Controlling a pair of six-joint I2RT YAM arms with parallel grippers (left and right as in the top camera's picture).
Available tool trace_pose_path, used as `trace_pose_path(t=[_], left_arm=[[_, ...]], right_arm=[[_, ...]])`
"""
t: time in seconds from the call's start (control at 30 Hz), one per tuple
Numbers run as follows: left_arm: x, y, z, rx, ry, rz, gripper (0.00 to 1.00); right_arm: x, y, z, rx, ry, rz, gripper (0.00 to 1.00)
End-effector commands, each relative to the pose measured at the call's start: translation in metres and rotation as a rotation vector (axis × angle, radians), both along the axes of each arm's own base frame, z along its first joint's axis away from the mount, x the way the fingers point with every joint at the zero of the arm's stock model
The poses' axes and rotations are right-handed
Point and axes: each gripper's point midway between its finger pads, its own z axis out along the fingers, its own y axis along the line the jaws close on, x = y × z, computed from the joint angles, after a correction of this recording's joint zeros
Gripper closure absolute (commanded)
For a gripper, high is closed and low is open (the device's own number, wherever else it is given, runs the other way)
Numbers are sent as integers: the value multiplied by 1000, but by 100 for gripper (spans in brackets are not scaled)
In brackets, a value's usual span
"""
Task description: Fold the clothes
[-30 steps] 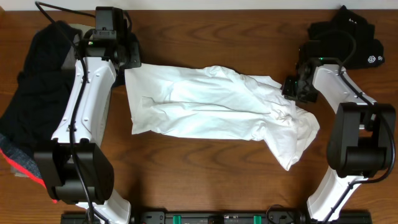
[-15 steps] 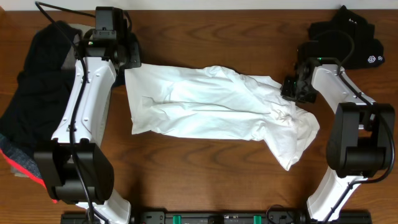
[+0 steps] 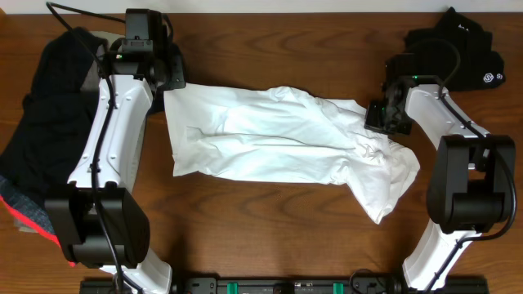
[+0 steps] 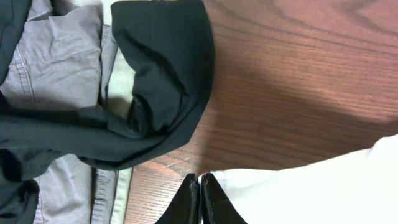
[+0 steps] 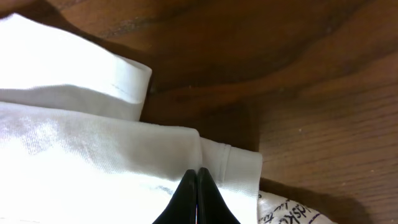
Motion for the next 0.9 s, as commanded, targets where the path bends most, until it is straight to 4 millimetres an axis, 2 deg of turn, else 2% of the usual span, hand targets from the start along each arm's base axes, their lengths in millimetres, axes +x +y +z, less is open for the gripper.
trace_pose_path(t=[0.0, 0.33, 0.63, 0.67, 0.7, 0.77, 0.8, 0.87], left_arm=[[2, 4, 5, 24, -10, -1, 94], [2, 4, 5, 24, -10, -1, 94], [2, 4, 5, 24, -10, -1, 94], [2, 4, 5, 24, -10, -1, 94], [2, 4, 5, 24, -10, -1, 94], [2, 4, 5, 24, -10, -1, 94], [2, 3, 5, 23, -10, -1, 94], [2, 4, 5, 24, -10, -1, 94]], right_arm=[[12, 4, 14, 4, -47, 5, 99], [59, 2, 66, -9, -200, 64, 99], [64, 2, 71, -14, -220, 100, 99], [63, 2, 70, -14, -216, 100, 96], [59, 2, 67, -13, -203, 100, 74], [54, 4, 61, 6, -180, 101, 59], [49, 6, 57, 30, -163, 102, 53], [43, 10, 49, 76, -136, 103, 48]])
